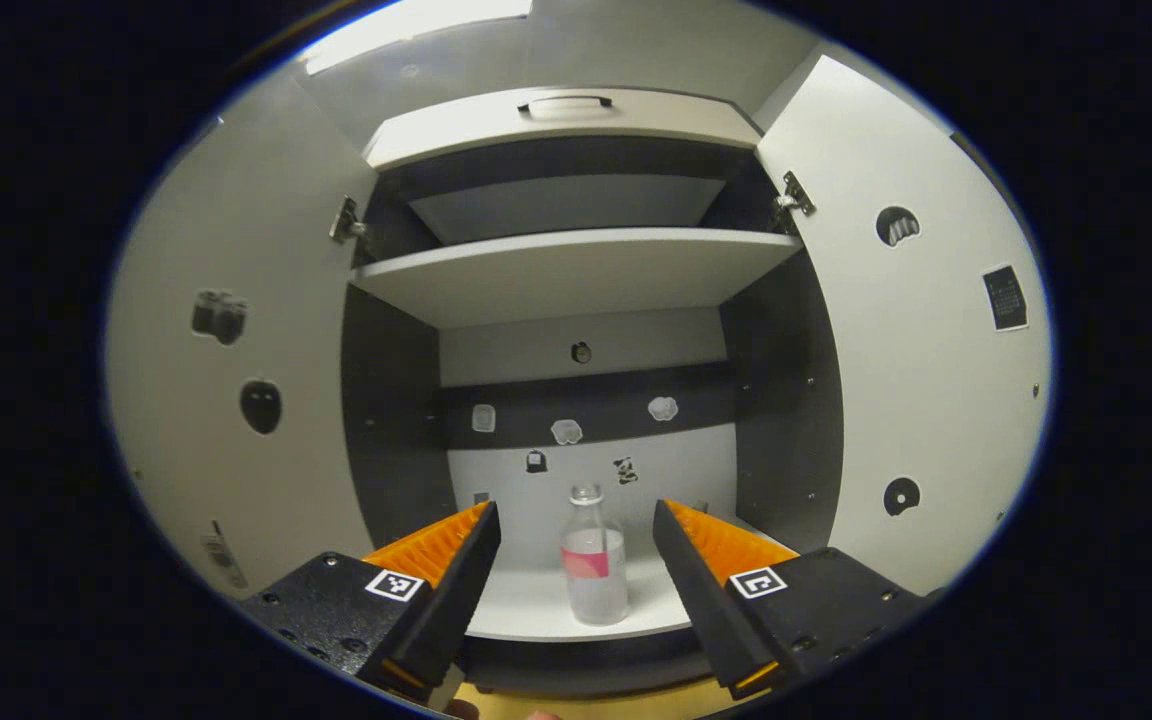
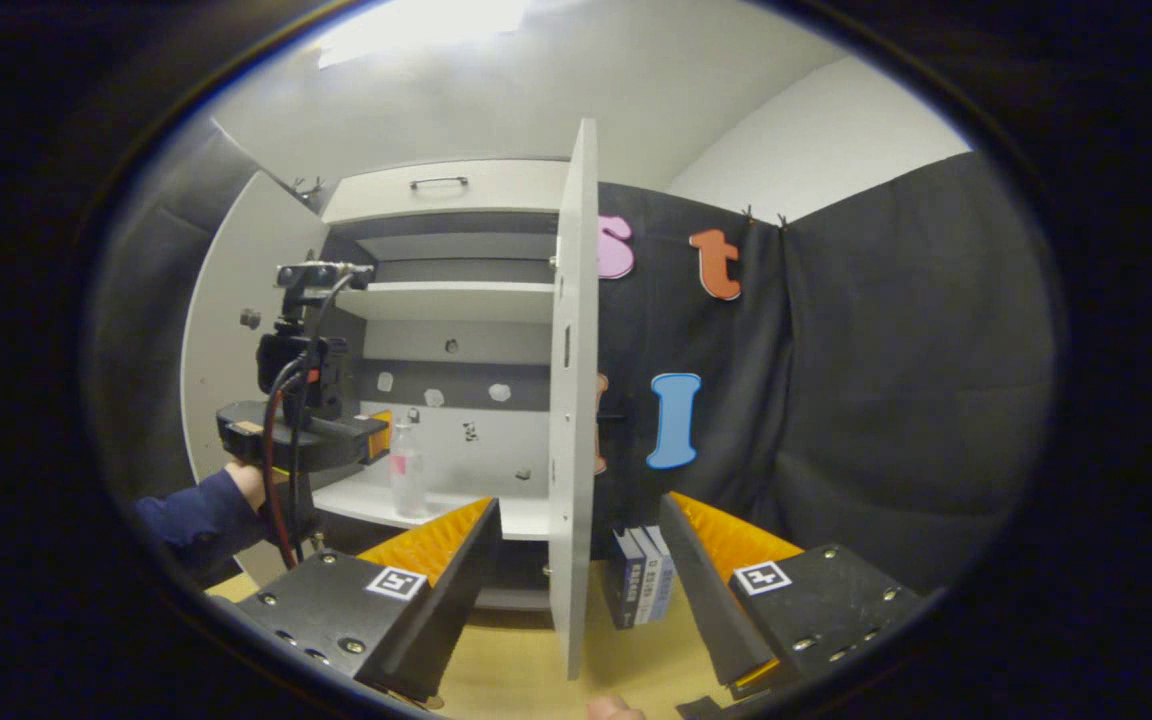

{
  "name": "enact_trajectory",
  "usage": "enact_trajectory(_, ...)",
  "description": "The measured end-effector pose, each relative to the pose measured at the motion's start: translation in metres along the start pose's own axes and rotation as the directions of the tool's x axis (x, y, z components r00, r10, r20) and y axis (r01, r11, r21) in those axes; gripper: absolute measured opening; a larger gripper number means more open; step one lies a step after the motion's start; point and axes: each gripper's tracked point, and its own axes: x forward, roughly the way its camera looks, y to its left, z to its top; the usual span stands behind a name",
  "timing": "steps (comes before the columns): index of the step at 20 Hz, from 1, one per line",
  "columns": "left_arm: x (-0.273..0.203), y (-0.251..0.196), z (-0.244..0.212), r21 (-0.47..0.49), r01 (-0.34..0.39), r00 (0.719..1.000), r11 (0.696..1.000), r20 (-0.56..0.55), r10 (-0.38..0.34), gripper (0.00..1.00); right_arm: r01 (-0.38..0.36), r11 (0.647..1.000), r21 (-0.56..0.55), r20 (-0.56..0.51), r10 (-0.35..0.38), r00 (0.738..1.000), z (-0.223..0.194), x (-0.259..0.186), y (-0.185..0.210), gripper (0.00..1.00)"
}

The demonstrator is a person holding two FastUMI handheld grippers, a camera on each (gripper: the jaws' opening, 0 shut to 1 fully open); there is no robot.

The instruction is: Grasp the bottle in the cabinet with the left hand and place it on the coaster, then close the right door with the right hand and the left door with the left hand.

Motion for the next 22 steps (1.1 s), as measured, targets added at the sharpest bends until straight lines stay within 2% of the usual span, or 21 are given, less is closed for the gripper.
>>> enact_trajectory(3,0.042,0.002,-0.024,0.029,-0.029,0.999,0.999,-0.037,0.03,0.95,0.073,0.997,-0.02,0.003,-0.073,0.997,-0.002,-0.005,-0.024,0.94)
enact_trajectory(5,0.067,0.005,-0.035,0.051,-0.046,0.997,0.998,-0.054,0.049,0.95,0.12,0.992,-0.026,0.001,-0.12,0.993,-0.003,-0.004,-0.035,0.96)
enact_trajectory(6,0.079,0.006,-0.039,0.054,-0.049,0.997,0.997,-0.059,0.052,0.96,0.14,0.99,-0.027,-0.001,-0.14,0.99,-0.006,-0.001,-0.04,0.94)
enact_trajectory(7,0.088,0.008,-0.044,0.054,-0.056,0.996,0.997,-0.068,0.059,0.96,0.156,0.987,-0.027,-0.005,-0.156,0.988,-0.008,0.001,-0.044,0.96)
enact_trajectory(9,0.104,0.016,-0.058,0.038,-0.087,0.991,0.995,-0.095,0.09,0.95,0.188,0.982,-0.031,-0.008,-0.188,0.982,-0.01,0.003,-0.05,0.94)
enact_trajectory(11,0.113,0.02,-0.07,-0.008,-0.103,0.987,0.995,-0.127,0.102,0.96,0.207,0.978,-0.035,-0.004,-0.207,0.978,-0.011,0.004,-0.051,0.96)
enact_trajectory(15,0.123,0.02,-0.075,-0.09,-0.089,0.989,0.992,-0.126,0.077,0.98,0.207,0.977,-0.051,-0.017,-0.208,0.978,-0.017,0.007,-0.042,0.94)
enact_trajectory(18,0.128,0.0,-0.077,-0.12,0.012,0.991,0.993,-0.132,-0.028,0.98,0.193,0.979,-0.061,-0.022,-0.195,0.981,-0.019,0.008,-0.037,0.96)
enact_trajectory(19,0.126,-0.002,-0.076,-0.13,0.033,0.99,0.991,-0.133,-0.051,0.98,0.188,0.98,-0.063,-0.02,-0.189,0.982,-0.017,0.009,-0.036,0.96)
enact_trajectory(20,0.126,0.0,-0.074,-0.121,0.023,0.99,0.992,-0.133,-0.039,0.98,0.182,0.981,-0.065,-0.017,-0.184,0.983,-0.016,0.009,-0.034,0.96)
enact_trajectory(21,0.125,0.007,-0.077,-0.109,0.005,0.99,0.994,-0.137,-0.02,0.86,0.178,0.982,-0.067,-0.016,-0.18,0.984,-0.016,0.008,-0.034,0.96)
enact_trajectory(22,0.124,0.007,-0.076,-0.104,0.018,0.99,0.994,-0.14,-0.033,0.74,0.177,0.982,-0.068,-0.014,-0.178,0.984,-0.017,0.007,-0.035,0.96)
